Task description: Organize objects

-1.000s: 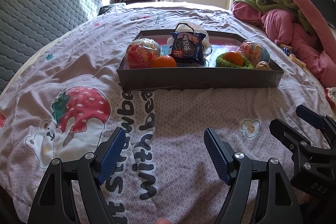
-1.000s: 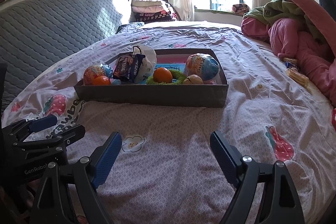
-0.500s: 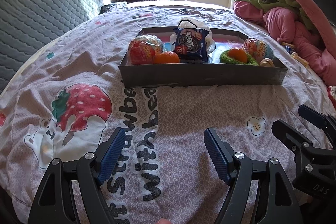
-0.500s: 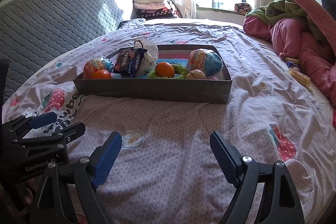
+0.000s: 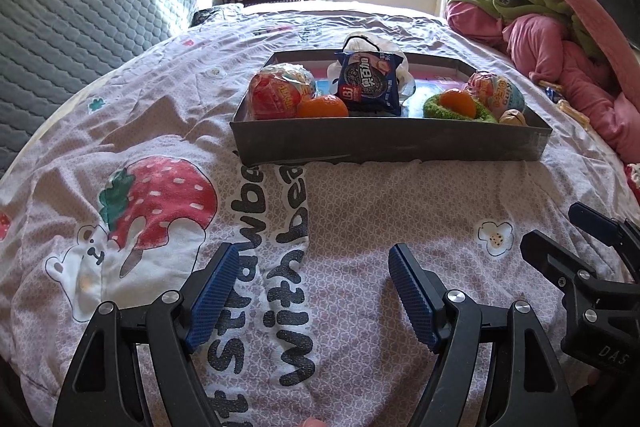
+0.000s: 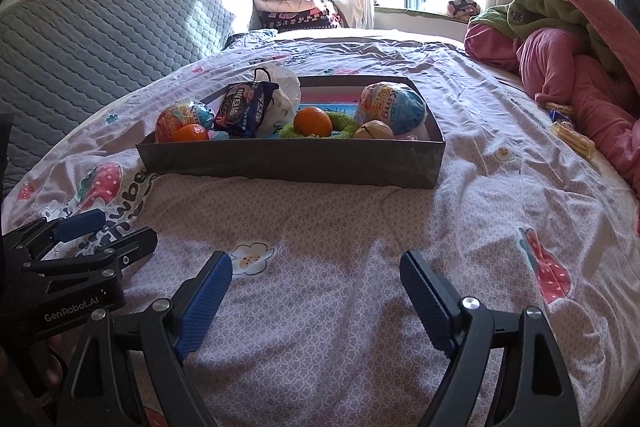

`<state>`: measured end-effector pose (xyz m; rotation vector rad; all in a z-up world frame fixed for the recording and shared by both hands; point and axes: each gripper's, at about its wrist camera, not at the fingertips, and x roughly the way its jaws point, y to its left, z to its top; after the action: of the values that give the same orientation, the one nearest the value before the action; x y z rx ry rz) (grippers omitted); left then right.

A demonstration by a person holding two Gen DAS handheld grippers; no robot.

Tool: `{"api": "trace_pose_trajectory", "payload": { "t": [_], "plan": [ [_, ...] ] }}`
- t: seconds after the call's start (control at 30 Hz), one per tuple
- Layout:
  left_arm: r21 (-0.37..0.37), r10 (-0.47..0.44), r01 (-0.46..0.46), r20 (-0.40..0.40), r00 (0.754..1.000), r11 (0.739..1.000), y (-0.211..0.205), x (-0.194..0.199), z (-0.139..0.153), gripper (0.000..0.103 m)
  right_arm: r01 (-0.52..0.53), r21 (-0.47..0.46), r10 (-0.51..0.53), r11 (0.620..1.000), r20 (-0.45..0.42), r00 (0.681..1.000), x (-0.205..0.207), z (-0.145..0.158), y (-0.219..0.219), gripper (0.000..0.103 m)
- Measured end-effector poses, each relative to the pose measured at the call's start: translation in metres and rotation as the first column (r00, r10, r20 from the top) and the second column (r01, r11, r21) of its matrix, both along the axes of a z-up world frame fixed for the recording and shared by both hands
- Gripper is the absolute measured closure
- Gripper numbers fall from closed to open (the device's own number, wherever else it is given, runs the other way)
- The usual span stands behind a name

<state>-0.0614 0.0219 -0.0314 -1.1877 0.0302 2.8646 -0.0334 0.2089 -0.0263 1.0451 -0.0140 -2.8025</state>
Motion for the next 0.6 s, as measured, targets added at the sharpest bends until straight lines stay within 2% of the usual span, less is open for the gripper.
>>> {"api": "trace_pose_trajectory", "payload": {
  "t": [0.6],
  "plan": [
    [-0.003,-0.005,0.005,0.009,1.0,1.0,0.0036,0.0003,-0.0018,0.025,-0.005,-0.001,0.005,1.0,-0.002,1.0,0.0002,0.0001,-0.0011,0.018]
  ]
}}
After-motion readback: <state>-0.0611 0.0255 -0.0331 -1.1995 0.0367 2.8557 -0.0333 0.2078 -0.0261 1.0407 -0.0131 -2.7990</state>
